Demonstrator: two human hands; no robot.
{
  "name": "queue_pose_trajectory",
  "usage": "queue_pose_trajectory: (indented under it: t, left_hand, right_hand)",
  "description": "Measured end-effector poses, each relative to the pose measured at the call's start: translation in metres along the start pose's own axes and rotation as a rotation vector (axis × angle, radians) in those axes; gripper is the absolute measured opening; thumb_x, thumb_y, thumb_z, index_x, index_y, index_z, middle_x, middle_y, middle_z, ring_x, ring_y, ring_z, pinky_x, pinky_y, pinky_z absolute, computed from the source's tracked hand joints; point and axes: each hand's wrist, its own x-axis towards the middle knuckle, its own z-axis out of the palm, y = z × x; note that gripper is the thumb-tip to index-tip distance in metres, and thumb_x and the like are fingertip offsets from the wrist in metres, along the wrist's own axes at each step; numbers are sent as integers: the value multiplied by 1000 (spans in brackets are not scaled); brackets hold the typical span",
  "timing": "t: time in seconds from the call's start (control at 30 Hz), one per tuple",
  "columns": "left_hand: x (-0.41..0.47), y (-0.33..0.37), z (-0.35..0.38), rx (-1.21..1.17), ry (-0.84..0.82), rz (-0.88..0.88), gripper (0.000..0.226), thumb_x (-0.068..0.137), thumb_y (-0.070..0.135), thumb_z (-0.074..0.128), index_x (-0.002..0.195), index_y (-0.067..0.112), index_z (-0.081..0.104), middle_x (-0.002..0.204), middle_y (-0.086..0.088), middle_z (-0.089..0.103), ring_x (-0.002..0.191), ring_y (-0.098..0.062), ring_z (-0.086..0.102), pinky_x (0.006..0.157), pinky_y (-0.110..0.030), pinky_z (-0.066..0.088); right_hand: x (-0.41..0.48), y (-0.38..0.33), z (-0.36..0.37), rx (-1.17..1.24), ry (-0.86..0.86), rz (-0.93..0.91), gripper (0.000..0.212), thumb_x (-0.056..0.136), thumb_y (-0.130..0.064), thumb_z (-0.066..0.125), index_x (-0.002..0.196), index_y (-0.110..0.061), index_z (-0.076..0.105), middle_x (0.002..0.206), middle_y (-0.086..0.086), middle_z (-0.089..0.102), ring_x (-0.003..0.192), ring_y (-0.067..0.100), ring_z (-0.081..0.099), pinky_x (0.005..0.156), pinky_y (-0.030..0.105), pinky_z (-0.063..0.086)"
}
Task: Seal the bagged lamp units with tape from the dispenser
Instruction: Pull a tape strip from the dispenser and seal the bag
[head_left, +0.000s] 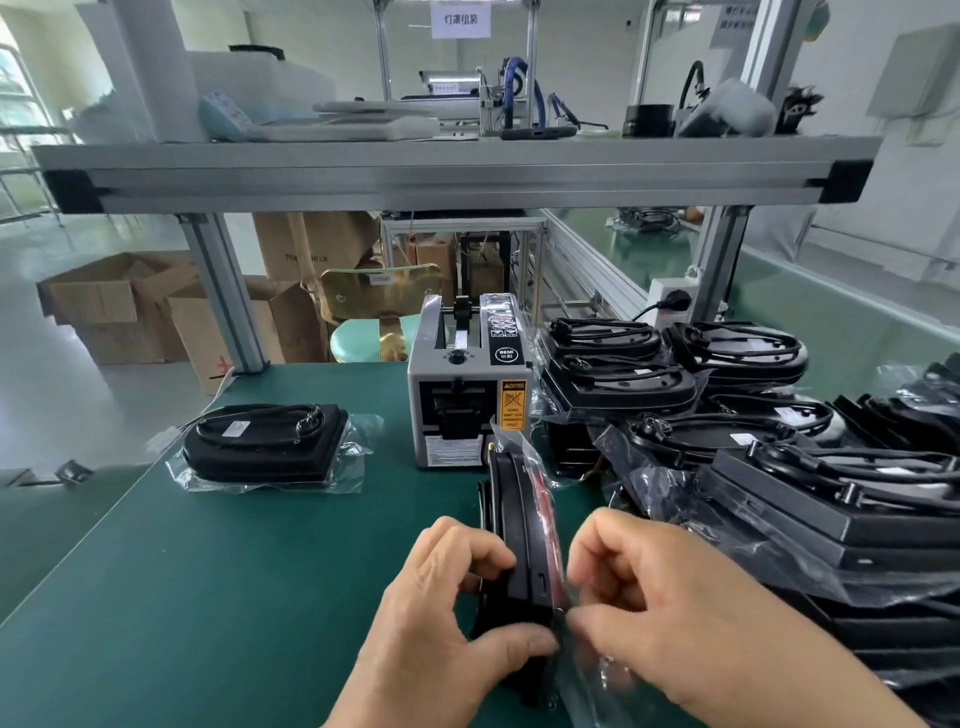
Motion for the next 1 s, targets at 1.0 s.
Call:
queue_pose_trajectory:
  t: [1.0]
  left_hand:
    - [161,-58,10,-702,351,-1023,18,94,20,67,81,7,68,46,4,61,36,-2,54,33,-13,36]
  right_hand:
    - [26,14,18,259,270,15,20,88,-31,71,78,-18,61,49,-11,48,43,1,41,49,12,38]
